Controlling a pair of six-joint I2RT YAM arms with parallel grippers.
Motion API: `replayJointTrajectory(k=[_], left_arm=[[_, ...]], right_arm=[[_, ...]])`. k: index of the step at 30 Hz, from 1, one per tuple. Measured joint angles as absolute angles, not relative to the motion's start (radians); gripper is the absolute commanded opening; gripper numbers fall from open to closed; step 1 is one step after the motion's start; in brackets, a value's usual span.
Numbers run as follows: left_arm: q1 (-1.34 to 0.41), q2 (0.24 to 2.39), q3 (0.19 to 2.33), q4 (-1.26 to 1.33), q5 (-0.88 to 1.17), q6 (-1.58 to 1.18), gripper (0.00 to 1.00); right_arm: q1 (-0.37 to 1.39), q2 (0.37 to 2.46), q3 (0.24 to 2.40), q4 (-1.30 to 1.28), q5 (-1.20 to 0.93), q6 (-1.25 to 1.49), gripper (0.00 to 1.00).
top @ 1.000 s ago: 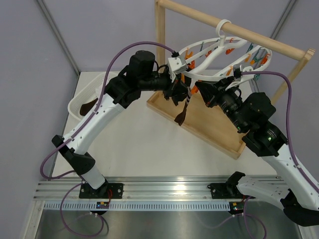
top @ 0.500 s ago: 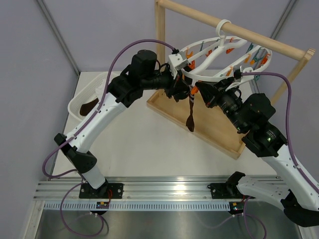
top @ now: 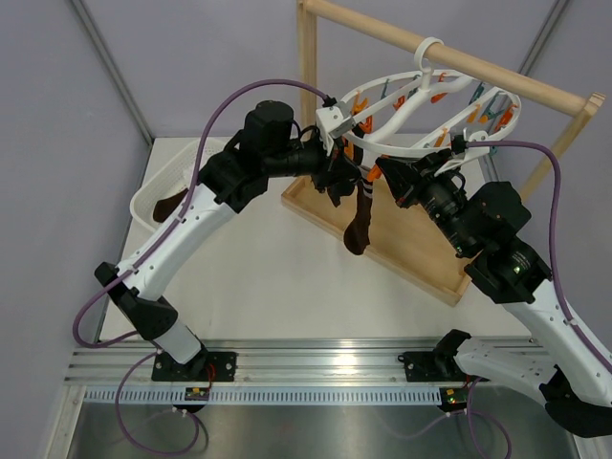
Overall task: Clip the socks to the hanger
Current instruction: Clamp the sock onto the hanger.
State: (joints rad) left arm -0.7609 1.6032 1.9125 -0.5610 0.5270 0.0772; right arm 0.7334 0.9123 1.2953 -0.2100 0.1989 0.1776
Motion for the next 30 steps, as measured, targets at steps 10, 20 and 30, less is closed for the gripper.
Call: replayJointTrajectory(k=[10, 20, 30], left_arm=[[-0.761, 1.603, 1.888, -0.556, 0.527, 0.076, 0.0], [-0.761, 1.586, 1.888, -0.539, 0.53, 0.053, 0.0], [-0.761, 1.576, 1.888, -0.52, 0.54, 0.036, 0.0]], right_arm=[[0.733, 0.912, 1.295, -0.208, 0.199, 0.178, 0.0], [0.733, 0.912, 1.289, -0.206, 0.199, 0.178, 0.0], [0.733, 0.912, 1.289, -0.206, 0.198, 0.179, 0.0]])
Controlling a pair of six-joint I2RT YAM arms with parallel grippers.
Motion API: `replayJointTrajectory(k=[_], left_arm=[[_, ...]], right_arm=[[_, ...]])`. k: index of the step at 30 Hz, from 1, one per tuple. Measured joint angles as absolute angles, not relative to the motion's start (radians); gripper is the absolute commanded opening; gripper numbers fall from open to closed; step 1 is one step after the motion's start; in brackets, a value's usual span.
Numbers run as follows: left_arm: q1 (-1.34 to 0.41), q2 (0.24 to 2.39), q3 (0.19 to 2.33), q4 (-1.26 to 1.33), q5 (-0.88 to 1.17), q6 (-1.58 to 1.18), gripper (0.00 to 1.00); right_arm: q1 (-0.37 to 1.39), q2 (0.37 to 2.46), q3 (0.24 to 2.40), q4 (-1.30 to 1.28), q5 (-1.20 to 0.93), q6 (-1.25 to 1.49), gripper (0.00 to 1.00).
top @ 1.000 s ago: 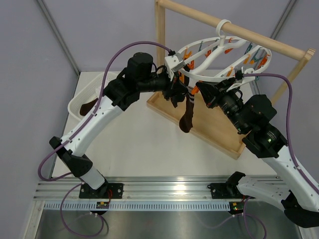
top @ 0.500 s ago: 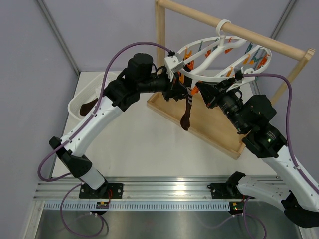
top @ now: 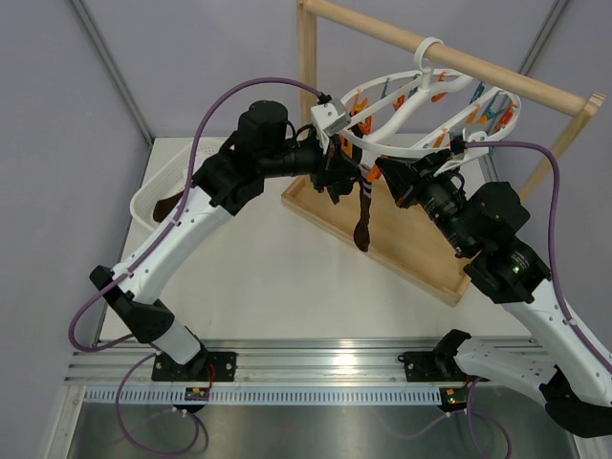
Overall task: Clip the socks to the hanger
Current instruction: Clamp the sock onto the hanger.
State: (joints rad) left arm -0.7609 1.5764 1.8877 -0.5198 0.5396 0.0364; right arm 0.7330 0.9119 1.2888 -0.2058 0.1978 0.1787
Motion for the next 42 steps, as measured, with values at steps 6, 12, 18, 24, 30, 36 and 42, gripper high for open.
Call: replayJointTrajectory(k=[6, 12, 18, 24, 30, 36, 42], left_arm=[[-0.761, 1.576, 1.888, -0.504, 0.552, 0.023, 0.0], [-0.761, 1.576, 1.888, -0.494, 0.569, 0.0, 0.0], [-0.761, 1.576, 1.888, -0.489, 0.578, -0.013, 0.0], [-0.761, 1.576, 1.888, -0.476, 0.583, -0.022, 0.0], [-0.763, 1.576, 1.888, -0.474, 0.592, -0.029, 0.0], [-0.768, 1.576, 1.888, -0.466, 0.6, -0.038, 0.0], [-0.772, 1.576, 1.875, -0.45, 0.603, -0.049, 0.0]], right_arm=[[0.733, 0.912, 1.289, -0.205, 0.197, 0.179, 0.0], [0.733, 0.912, 1.289, -0.205, 0.197, 0.179, 0.0], [0.733, 0.912, 1.289, -0.205, 0.197, 0.179, 0.02], [0.733, 0.91, 1.288, -0.206, 0.197, 0.18, 0.13], [0.733, 0.906, 1.288, -0.207, 0.192, 0.188, 0.27], [0.733, 0.901, 1.288, -0.209, 0.162, 0.199, 0.41], [0.734, 0.895, 1.288, -0.231, 0.122, 0.215, 0.63]])
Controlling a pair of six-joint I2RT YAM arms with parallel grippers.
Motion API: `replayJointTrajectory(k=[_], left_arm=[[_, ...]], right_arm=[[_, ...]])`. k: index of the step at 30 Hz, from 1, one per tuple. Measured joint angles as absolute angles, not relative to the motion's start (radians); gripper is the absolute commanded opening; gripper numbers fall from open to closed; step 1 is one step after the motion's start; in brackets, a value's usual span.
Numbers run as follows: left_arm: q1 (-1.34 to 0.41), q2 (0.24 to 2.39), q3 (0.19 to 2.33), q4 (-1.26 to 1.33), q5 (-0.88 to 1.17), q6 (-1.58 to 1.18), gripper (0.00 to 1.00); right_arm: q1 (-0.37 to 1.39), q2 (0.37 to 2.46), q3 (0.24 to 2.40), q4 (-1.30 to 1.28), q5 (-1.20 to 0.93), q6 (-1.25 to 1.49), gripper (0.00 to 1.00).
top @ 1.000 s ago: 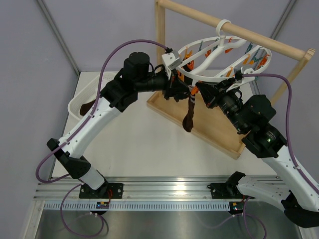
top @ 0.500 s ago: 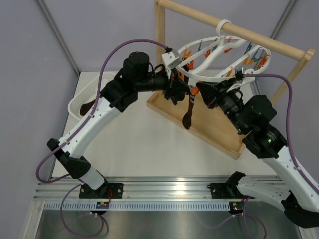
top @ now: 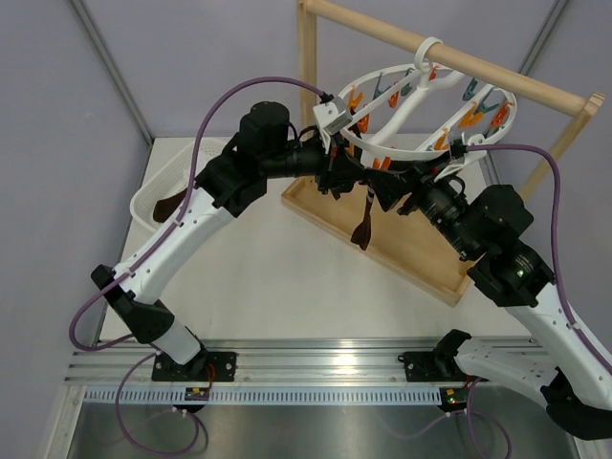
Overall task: Clip the socks to the hanger
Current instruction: Clamp the sock onto the hanger, then open the clamp at the hanger.
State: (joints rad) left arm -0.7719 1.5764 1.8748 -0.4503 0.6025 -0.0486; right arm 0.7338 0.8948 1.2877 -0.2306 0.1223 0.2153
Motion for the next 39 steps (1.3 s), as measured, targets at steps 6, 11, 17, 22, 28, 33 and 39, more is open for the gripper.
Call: replayJointTrajectory(k=[6, 11, 17, 22, 28, 33, 39], left_arm=[[-0.772, 1.576, 1.847, -0.445, 0.598, -0.057, 0.37], [-0.767, 1.56, 1.789, -0.432, 0.57, -0.091, 0.87], [-0.726, 1.482, 1.663, -0.419, 0.524, -0.137, 0.99], [-0.664, 1.369, 1.514, -0.447, 0.416, -0.173, 0.99], [-0.464, 1.286, 1.368, -0.53, 0.311, -0.266, 0.99], [-0.278, 1.274, 1.256, -0.582, 0.262, -0.311, 0.99], [-0.24, 1.172, 1.121, -0.568, 0.223, -0.306, 0.99]], right_arm=[[0.734, 0.883, 1.288, -0.25, 0.111, 0.227, 0.74], [0.734, 0.87, 1.288, -0.298, 0.115, 0.232, 0.77], [0.734, 0.867, 1.311, -0.396, 0.122, 0.236, 0.78], [0.735, 0.865, 1.363, -0.508, 0.175, 0.248, 0.78], [0.737, 0.861, 1.448, -0.646, 0.35, 0.274, 0.78], [0.737, 0.884, 1.495, -0.677, 0.435, 0.276, 0.77], [0.737, 0.987, 1.5, -0.628, 0.444, 0.264, 0.73]])
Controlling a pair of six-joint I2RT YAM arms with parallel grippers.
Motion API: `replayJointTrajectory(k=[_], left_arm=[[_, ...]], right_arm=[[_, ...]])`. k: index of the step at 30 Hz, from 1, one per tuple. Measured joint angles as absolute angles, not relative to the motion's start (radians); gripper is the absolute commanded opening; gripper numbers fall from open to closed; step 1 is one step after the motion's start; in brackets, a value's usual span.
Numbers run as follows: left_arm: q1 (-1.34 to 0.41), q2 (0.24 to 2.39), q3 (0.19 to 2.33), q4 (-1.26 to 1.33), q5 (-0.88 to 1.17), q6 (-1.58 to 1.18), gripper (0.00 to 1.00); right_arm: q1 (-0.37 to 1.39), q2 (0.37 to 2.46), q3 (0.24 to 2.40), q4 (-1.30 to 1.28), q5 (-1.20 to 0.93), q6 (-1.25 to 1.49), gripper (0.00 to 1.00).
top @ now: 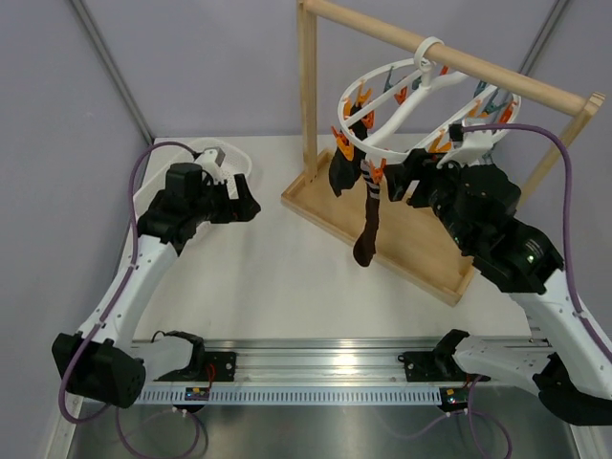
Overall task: Clip the socks to the hanger
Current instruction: Open the clamp at the hanger.
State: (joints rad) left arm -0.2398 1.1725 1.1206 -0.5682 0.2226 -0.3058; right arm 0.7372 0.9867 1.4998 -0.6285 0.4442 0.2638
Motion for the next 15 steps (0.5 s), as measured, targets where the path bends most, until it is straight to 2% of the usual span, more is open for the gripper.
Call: replayJointTrajectory(k=[6, 15], left_arm=[[-0.206, 1.106, 1.037, -0.522, 0.227, -0.303, 0.99], [-0.193, 1.078, 1.031, -0.499, 0.232, -0.302, 0.99]], right_arm=[[0.738, 1.113, 1.512, -0.6, 0.404, 0.267, 0.66], [0.775, 1.261, 1.591, -0.516, 0.309, 0.275, 0.65]])
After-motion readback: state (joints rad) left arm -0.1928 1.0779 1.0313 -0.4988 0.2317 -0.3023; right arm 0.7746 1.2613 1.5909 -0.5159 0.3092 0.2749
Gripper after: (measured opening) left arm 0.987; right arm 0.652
